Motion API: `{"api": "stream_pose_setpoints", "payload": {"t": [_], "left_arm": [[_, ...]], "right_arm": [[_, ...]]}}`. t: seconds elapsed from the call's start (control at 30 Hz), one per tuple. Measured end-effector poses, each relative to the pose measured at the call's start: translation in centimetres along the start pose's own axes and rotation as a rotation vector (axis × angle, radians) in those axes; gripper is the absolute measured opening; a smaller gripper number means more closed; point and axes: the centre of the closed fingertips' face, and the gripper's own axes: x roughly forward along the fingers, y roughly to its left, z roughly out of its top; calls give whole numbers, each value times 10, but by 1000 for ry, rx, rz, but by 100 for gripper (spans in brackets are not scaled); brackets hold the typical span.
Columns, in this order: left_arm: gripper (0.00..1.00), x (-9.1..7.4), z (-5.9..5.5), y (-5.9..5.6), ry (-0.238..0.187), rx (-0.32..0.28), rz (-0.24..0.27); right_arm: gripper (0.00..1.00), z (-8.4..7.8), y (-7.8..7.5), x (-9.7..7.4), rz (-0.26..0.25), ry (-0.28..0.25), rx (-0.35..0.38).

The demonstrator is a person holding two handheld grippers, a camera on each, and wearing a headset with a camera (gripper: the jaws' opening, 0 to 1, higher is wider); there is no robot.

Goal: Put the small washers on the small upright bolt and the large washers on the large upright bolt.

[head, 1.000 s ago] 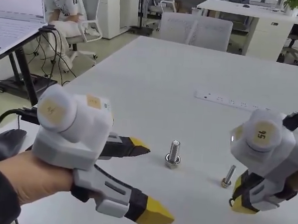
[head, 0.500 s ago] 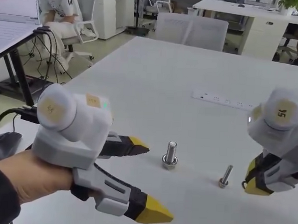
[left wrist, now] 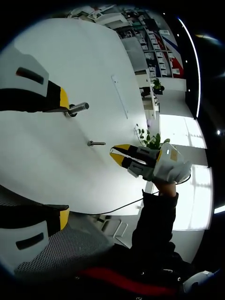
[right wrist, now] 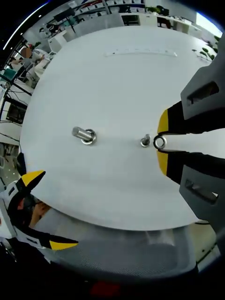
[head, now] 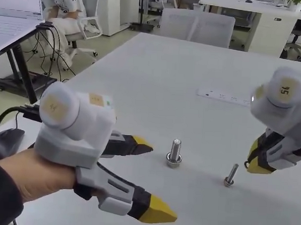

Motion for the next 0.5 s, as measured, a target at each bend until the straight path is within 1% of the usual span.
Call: {"api": "stream_pose_setpoints", "payload": {"t": [0.2, 0.5], "left_arm": [[80, 0, -2, 1, 1, -9, 3], [80, 0, -5, 2, 3, -17, 3]], "right_arm": [[14, 5, -6, 5, 5, 7, -19], [14, 7, -6, 14, 28, 13, -33]]}}
